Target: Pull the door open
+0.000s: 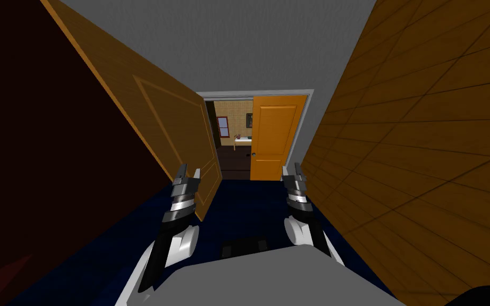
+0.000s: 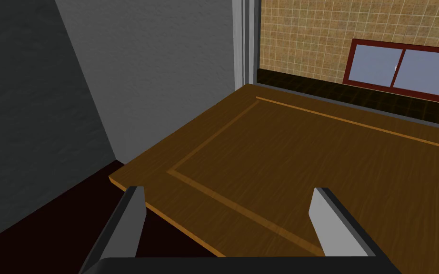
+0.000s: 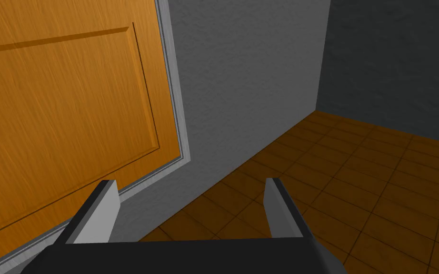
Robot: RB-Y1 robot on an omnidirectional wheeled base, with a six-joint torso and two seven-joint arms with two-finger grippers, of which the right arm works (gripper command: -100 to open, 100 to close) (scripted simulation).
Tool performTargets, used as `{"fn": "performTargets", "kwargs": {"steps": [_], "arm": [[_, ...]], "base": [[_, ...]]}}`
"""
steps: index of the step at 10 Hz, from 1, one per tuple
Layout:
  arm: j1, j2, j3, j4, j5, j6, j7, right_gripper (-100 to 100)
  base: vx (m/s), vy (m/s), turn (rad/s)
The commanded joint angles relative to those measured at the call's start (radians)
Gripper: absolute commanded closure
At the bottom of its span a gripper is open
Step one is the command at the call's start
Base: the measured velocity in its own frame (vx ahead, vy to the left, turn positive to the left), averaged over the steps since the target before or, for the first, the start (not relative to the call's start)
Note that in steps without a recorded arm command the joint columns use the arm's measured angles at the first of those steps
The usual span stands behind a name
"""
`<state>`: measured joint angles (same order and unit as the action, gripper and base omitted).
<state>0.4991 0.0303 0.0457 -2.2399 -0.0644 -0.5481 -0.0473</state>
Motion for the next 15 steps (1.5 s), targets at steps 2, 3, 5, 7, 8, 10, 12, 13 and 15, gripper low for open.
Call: {"fn": "performTargets", "kwargs": {"steps": [2,3,5,7,8,10,12,13,15], "arm": [[-0.015,-0.018,-0.011,0.048,0.016,-0.011,0.038,-100],[-0.02,-0.024,-0.015,0.066,0.022,-0.016,0.052,-100],[-0.034,-0.038,-0.025,0.113,0.038,-0.027,0.089,-100],[-0.042,-0.046,-0.031,0.138,0.047,-0.033,0.11,-100],[-0.051,-0.053,-0.038,0.168,0.057,-0.04,0.133,-100],[-0.061,-0.061,-0.045,0.2,0.068,-0.048,0.159,-100],[-0.076,-0.072,-0.056,0.249,0.085,-0.059,0.198,-100],[-0.082,-0.076,-0.06,0.268,0.091,-0.064,0.213,-100],[-0.094,-0.084,-0.069,0.305,0.104,-0.073,0.242,-100]], "base": [[0.141,0.011,-0.024],[0.171,0.034,-0.022],[0.181,0.022,-0.023],[0.156,0.0,-0.016],[0.124,0.002,-0.02],[0.111,0.012,-0.02],[0.134,0.023,-0.031],[0.116,0.037,-0.014],[0.095,0.02,-0.022]]}}
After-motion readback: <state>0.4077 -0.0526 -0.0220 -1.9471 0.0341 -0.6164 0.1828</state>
